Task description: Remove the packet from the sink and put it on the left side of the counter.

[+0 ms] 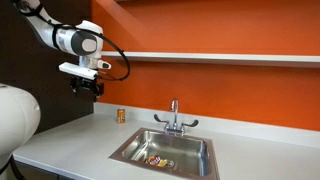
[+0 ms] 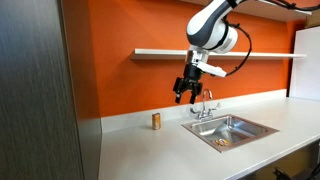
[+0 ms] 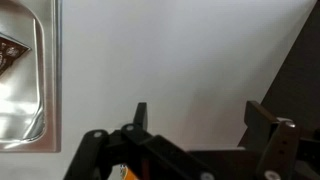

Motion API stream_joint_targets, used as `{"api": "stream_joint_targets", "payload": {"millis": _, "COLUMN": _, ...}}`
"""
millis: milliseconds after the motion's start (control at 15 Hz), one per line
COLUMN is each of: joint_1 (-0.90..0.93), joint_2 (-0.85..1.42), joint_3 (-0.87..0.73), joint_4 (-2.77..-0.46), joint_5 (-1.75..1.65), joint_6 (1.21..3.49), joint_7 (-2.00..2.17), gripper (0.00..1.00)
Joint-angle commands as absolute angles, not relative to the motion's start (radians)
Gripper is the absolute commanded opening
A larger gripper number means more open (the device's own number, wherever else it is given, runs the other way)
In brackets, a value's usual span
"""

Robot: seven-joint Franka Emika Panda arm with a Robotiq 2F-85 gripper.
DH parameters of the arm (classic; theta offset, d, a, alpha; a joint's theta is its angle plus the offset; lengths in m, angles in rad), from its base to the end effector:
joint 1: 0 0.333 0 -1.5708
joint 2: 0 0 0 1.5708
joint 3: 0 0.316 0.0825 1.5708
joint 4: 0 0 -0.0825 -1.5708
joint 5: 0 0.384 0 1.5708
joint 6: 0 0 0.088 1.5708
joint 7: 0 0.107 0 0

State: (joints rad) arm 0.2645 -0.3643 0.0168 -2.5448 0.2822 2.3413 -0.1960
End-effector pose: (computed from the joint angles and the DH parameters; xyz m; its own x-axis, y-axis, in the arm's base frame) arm 0.4128 0.1238 0.4143 0.9460 0.2700 0.1793 0.3028 -0.9337 -0.1913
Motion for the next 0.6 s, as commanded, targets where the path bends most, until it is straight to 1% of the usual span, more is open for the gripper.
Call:
{"api": "stream_joint_targets", "payload": {"millis": 0, "joint_1": 0.247, "joint_2": -0.364, "joint_3": 0.034, "joint_4": -2.543, "joint_5": 0.29, "joint_6": 2.337, "joint_7": -0.201, "gripper": 1.0}}
{"api": "stream_joint_targets", "payload": {"millis": 533, "joint_1": 0.141, "joint_2": -0.401, "joint_3": 0.042, "joint_4": -2.554, "joint_5": 0.141, "joint_6": 2.349, "joint_7": -0.081, "gripper": 1.0}}
